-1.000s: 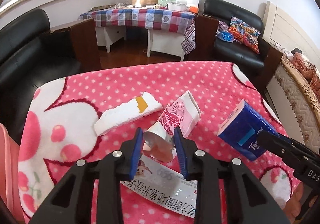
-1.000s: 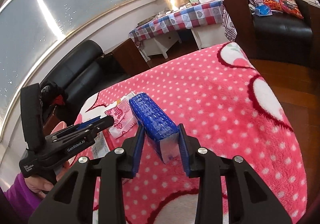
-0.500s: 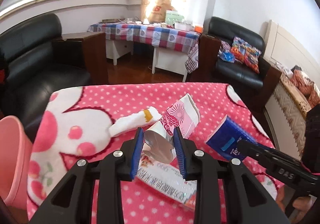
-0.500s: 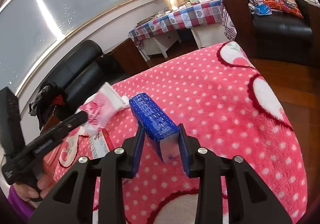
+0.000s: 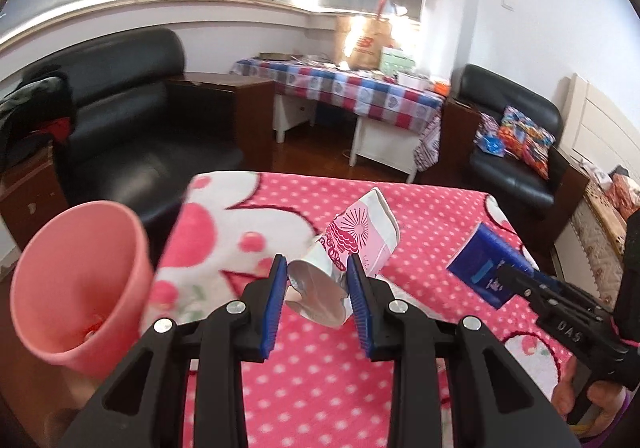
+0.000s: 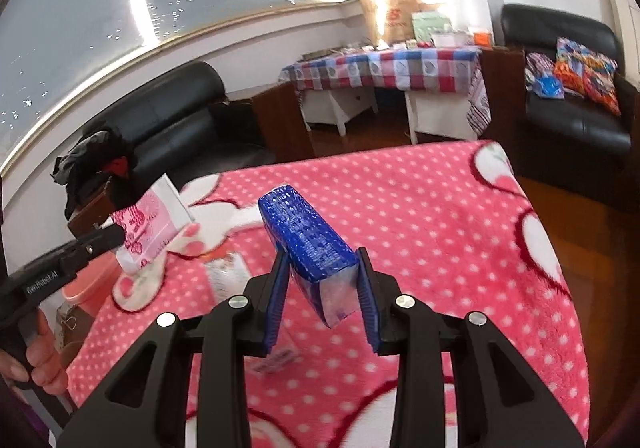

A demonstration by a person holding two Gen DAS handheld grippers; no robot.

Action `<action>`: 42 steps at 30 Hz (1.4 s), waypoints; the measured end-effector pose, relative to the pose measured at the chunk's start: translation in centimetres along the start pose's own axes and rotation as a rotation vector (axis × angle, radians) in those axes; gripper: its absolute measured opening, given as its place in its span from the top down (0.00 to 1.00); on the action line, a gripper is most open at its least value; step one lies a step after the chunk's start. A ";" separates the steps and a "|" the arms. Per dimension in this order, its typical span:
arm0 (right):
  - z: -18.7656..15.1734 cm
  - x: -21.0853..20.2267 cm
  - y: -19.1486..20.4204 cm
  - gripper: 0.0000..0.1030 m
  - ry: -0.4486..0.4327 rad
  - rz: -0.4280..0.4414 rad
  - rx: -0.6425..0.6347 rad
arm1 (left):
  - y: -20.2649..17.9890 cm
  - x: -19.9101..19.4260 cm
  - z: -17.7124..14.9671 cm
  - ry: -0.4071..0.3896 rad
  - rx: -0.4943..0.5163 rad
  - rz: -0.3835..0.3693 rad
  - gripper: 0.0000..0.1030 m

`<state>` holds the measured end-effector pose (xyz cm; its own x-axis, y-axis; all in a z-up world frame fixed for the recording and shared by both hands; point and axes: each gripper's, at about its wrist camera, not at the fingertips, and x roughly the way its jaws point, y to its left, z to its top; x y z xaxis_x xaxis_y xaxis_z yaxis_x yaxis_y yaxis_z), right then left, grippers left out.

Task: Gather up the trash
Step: 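Carry blue tissue pack and pink-white packet over the pink bucket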

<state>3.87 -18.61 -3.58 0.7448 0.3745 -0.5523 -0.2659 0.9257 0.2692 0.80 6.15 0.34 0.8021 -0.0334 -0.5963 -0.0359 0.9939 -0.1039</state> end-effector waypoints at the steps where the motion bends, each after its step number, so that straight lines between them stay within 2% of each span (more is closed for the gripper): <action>1: 0.3 -0.3 0.6 0.67 -0.008 0.006 -0.008 | 0.6 -0.6 -0.2 -0.007 -0.008 0.013 0.71; 9: 1.6 -0.4 7.1 0.67 -0.018 0.088 -0.104 | 5.3 -4.0 -1.4 -0.047 -0.094 0.100 0.71; 15: 1.4 0.9 12.9 0.67 0.016 0.176 -0.166 | 10.3 -6.6 -2.6 -0.070 -0.173 0.197 0.71; 20: 1.3 2.3 17.5 0.67 0.062 0.254 -0.186 | 13.3 -8.5 -3.4 -0.107 -0.193 0.294 0.70; 26: 0.9 4.0 22.3 0.67 0.099 0.301 -0.238 | 16.8 -10.2 -4.1 -0.144 -0.233 0.382 0.70; 34: 0.0 6.7 27.7 0.67 0.147 0.329 -0.295 | 21.1 -10.0 -5.2 -0.116 -0.282 0.432 0.70; 42: -1.0 9.0 31.5 0.67 0.178 0.327 -0.362 | 23.1 -8.9 -5.6 -0.093 -0.294 0.449 0.70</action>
<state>1.60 13.96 -0.90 0.4797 0.6214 -0.6194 -0.6854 0.7062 0.1776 -10.49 28.86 -1.22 0.7183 0.4102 -0.5619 -0.5416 0.8366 -0.0816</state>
